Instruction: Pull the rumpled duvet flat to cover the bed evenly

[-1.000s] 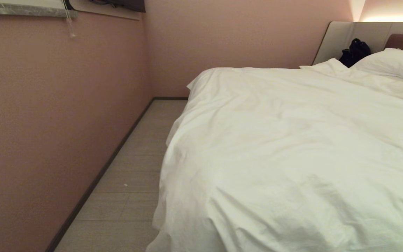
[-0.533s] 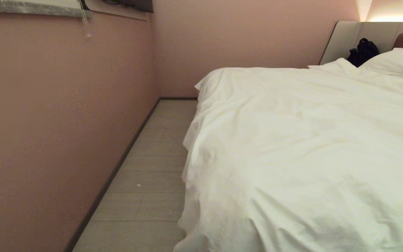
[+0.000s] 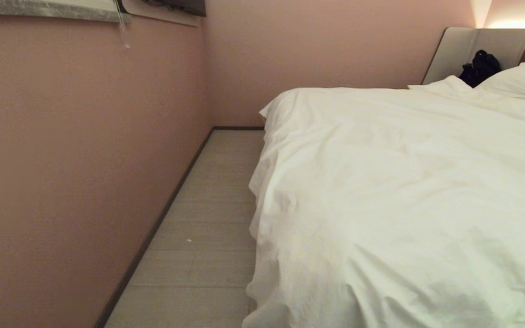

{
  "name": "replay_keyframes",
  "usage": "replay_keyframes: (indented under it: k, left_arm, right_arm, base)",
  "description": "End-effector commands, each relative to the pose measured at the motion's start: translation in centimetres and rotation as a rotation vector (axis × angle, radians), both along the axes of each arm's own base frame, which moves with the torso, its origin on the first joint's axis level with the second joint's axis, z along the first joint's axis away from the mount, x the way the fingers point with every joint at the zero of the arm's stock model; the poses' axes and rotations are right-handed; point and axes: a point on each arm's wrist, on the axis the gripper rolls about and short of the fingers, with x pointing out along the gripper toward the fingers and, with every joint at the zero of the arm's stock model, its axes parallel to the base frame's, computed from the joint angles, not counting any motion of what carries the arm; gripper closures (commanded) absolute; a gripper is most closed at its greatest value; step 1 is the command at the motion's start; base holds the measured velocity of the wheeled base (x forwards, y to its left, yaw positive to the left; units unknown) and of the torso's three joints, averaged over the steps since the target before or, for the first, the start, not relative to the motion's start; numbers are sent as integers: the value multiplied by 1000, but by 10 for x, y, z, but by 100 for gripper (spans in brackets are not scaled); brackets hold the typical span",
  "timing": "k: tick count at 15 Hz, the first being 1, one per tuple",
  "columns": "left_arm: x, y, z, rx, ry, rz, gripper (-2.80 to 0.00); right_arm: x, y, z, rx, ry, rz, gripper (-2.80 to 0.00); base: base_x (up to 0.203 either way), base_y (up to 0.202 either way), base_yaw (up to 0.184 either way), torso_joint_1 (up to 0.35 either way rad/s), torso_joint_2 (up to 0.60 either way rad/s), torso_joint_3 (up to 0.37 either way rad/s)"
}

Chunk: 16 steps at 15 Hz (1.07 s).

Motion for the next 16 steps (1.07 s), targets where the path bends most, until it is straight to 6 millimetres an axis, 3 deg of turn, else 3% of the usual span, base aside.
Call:
replay_keyframes:
  k: [1, 9, 16]
  left_arm:
    - [0, 0, 0, 2, -1, 0, 0]
    - [0, 0, 0, 0, -2, 3, 0]
    - [0, 0, 0, -1, -2, 2, 0]
  right_arm:
    - [0, 0, 0, 0, -1, 0, 0]
    - [0, 0, 0, 0, -1, 0, 0]
    - [0, 0, 0, 0, -1, 0, 0]
  base:
    - [0, 0, 0, 0, 0, 0]
    - [0, 0, 0, 0, 0, 0]
    - [-178, 0, 1, 4, 2, 2]
